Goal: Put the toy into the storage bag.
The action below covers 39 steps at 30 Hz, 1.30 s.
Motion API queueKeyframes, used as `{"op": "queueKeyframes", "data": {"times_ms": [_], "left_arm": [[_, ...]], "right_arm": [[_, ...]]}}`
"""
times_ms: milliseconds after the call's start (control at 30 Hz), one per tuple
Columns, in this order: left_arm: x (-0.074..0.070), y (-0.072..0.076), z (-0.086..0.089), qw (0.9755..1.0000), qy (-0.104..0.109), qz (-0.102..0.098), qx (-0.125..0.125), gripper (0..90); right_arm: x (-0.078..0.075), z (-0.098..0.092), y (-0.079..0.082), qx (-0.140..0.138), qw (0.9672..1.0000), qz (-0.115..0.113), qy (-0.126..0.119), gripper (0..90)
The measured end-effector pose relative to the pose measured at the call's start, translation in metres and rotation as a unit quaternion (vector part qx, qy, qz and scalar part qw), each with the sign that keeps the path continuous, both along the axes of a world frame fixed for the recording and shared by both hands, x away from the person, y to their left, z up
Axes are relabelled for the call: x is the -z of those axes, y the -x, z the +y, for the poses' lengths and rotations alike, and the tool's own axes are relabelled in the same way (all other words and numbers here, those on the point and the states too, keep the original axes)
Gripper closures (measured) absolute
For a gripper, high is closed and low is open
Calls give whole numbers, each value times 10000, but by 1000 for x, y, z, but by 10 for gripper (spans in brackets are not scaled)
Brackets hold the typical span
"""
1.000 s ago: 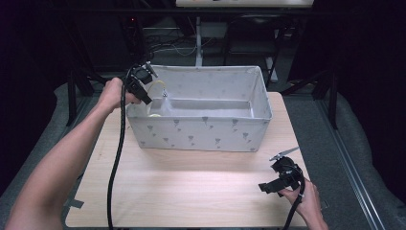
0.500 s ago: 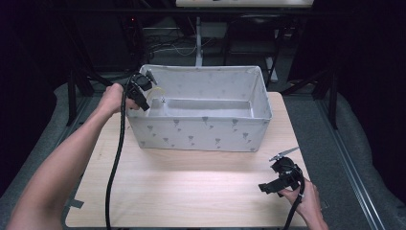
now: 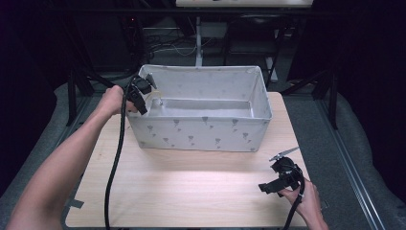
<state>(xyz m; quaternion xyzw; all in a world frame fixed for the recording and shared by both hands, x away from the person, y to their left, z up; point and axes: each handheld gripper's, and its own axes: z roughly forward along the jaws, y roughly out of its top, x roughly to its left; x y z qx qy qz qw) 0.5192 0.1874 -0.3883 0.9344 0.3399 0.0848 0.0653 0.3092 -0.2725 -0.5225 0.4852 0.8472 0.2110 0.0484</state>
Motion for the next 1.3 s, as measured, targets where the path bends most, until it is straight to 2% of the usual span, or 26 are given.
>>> {"op": "queueKeyframes", "data": {"times_ms": [33, 67, 433, 667, 733, 967, 1267, 1300], "left_arm": [[1, 0, 0, 10000, -9, -2, -6, 878], [1, 0, 0, 10000, -39, 27, -9, 878], [4, -3, 0, 9997, -152, 165, -70, 872], [-3, -2, 2, 9998, -79, 164, -88, 840], [-5, -2, 2, 9997, -48, 211, -82, 799], [-21, 2, 6, 9997, 171, 112, -156, 655], [-58, 14, 11, 9983, 452, -293, -243, 404], [-61, 16, 12, 9979, 488, -338, -240, 369]], "right_arm": [[0, 0, 0, 0, 10000, 0, 0, 5], [0, -1, 0, -28, 9999, 18, 101, 5], [0, -1, 0, -6, 10000, 33, 73, 5], [0, 0, 0, -24, 10000, 7, 61, 5], [0, 0, 0, -25, 10000, 10, 62, 5], [0, 0, -1, -31, 10000, 12, 77, 5], [1, 0, 0, -40, 10000, 9, 69, 5], [1, 1, 0, -30, 10000, 12, 2, 5]]}}
